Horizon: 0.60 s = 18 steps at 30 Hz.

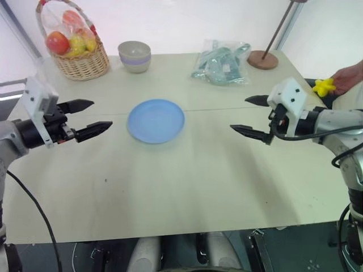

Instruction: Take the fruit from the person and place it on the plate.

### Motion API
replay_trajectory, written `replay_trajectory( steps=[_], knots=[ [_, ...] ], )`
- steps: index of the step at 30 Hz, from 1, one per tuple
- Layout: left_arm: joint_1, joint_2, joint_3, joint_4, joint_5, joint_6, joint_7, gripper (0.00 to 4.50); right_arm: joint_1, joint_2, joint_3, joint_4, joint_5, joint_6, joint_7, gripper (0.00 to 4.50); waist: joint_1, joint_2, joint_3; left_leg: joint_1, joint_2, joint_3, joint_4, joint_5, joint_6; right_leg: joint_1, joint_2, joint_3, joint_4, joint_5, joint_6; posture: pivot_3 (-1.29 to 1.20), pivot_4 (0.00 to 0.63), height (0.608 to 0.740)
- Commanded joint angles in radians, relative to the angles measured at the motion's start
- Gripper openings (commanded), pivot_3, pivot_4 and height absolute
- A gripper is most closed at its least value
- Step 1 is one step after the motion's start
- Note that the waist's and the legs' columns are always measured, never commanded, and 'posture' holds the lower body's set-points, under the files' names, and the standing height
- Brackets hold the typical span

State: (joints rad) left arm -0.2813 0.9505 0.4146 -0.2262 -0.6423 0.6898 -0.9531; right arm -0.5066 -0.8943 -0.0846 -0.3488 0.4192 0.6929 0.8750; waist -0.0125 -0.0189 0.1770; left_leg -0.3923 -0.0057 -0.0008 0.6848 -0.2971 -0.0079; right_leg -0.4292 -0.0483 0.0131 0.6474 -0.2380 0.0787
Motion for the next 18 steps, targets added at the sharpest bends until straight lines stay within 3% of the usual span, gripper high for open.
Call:
replay_trajectory(
  steps=[1,18],
  knots=[
    [0.0,0.016,0.03,-0.034,-0.009,-0.015,0.005,4.47,-0.026,-0.015,-0.023,-0.014,0.011,-0.004,0.005,4.5,0.0,0.0,0.0,0.0,0.0,0.0,0.0,0.0,0.0,0.0,0.0,0.0,0.0,0.0,0.0,0.0,0.15,0.74],
    [-0.038,0.016,0.002,-0.03,-0.039,0.001,0.002,4.47,-0.008,-0.013,-0.033,-0.035,0.013,0.011,-0.006,4.5,0.0,0.0,0.0,0.0,0.0,0.0,0.0,0.0,0.0,0.0,-0.001,0.0,0.0,0.0,0.0,0.0,0.15,0.74]
  ],
)
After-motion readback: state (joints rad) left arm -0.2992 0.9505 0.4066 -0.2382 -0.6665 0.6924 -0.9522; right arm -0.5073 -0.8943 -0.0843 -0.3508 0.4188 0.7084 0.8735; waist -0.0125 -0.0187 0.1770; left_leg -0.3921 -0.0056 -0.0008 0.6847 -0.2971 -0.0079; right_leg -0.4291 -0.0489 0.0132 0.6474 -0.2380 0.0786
